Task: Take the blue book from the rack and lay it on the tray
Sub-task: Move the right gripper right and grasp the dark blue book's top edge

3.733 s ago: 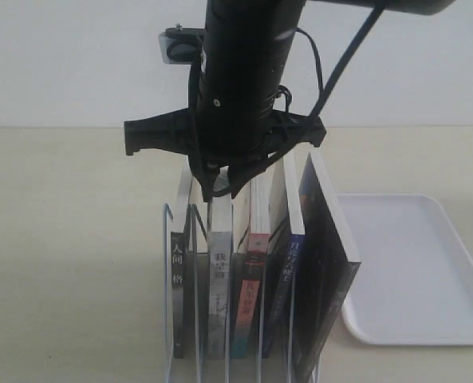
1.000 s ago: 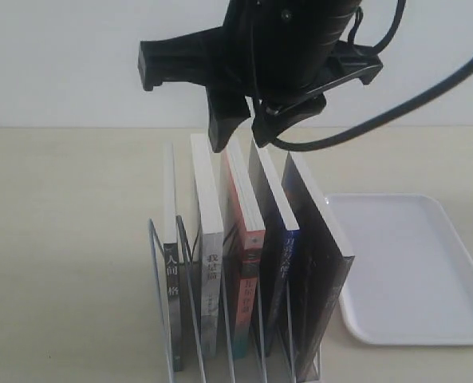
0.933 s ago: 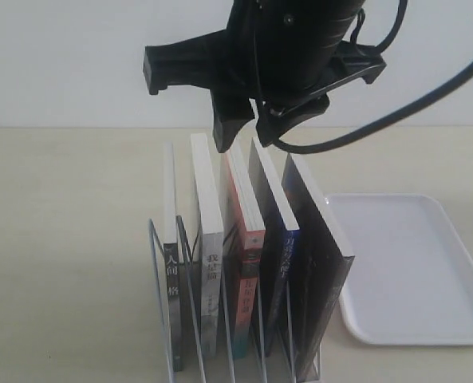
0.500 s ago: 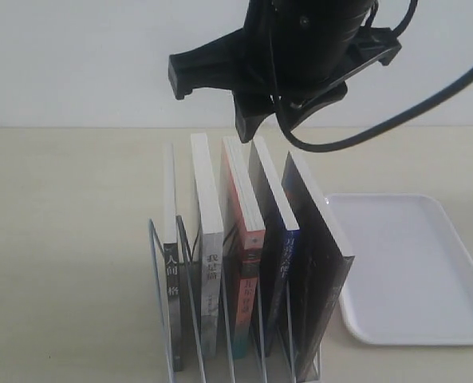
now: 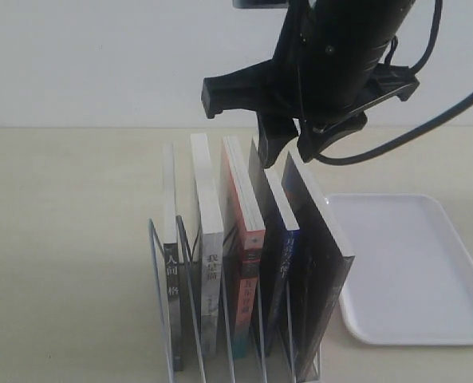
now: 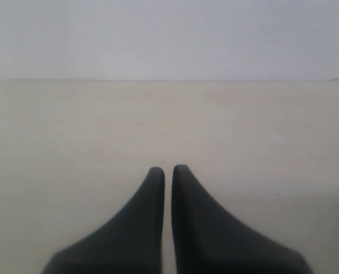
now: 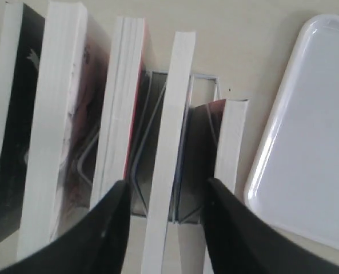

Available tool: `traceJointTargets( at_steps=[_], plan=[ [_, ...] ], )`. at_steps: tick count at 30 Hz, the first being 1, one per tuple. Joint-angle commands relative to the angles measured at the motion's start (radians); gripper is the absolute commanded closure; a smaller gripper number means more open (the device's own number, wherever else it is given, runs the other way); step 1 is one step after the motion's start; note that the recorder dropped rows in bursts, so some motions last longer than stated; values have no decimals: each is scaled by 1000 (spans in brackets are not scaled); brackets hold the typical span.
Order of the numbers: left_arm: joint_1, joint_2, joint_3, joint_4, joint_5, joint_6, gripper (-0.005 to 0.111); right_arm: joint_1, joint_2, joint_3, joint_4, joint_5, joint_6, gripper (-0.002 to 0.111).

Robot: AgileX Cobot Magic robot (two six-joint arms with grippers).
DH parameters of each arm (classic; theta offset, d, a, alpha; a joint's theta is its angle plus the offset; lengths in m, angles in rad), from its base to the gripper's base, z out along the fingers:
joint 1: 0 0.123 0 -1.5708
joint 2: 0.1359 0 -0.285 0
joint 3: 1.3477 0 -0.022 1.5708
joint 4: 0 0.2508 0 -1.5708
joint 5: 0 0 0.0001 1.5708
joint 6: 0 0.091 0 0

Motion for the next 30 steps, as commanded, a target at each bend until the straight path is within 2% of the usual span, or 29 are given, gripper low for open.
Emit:
traceJointTargets(
  at_steps=[1,30],
  plan=[
    [0,-3,3,1,-5,-2,103,-5,1,6,12,-3,-15,68],
    [0,-3,3,1,-3,-2,103,1,76,30,36,-3,-20,68]
  ],
)
